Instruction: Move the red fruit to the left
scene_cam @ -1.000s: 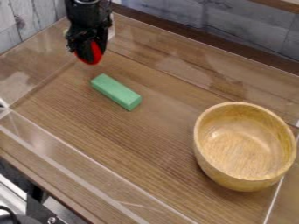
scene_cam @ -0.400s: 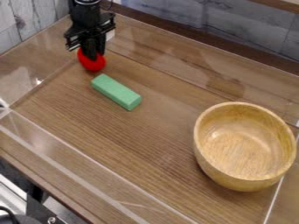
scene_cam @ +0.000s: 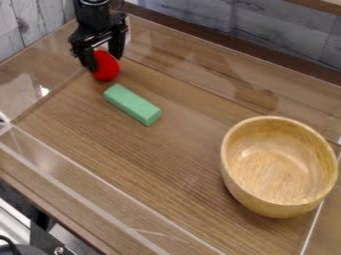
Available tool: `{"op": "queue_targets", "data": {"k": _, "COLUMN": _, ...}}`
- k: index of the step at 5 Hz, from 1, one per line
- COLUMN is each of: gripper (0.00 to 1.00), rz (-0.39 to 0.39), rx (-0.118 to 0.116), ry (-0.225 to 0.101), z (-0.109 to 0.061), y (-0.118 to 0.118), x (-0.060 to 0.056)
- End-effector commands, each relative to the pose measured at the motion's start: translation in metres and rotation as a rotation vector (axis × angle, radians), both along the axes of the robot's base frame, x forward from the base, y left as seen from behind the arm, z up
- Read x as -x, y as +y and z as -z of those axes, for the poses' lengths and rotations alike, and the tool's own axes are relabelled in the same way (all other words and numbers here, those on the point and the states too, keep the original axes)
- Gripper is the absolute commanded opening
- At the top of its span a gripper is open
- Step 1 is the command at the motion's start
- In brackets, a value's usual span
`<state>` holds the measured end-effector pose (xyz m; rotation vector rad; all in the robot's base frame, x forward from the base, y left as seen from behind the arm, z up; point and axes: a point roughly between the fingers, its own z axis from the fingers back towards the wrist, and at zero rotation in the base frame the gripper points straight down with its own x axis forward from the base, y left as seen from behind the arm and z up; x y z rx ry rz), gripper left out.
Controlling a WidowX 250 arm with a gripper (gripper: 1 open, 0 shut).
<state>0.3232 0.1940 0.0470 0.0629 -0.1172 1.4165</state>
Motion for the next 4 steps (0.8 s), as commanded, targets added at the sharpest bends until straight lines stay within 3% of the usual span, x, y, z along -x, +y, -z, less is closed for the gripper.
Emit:
{"op": "queue_targets", "data": {"k": 1, "gripper": 0.00, "rz": -0.010, "rx": -0.031, "ry": -0.046, "z": -0.018, "y": 0.005, "x": -0.007}}
{"op": "queue_targets", "data": {"k": 2, "gripper": 0.00, "rz": -0.005, "rx": -0.011, "ry": -0.043, "z": -0.027, "y": 0.002, "x": -0.012}}
{"op": "queue_targets", "data": {"k": 4, "gripper": 0.00, "rz": -0.032, "rx": -0.008, "ry": -0.031, "z": -0.030, "y": 0.001, "x": -0.015}}
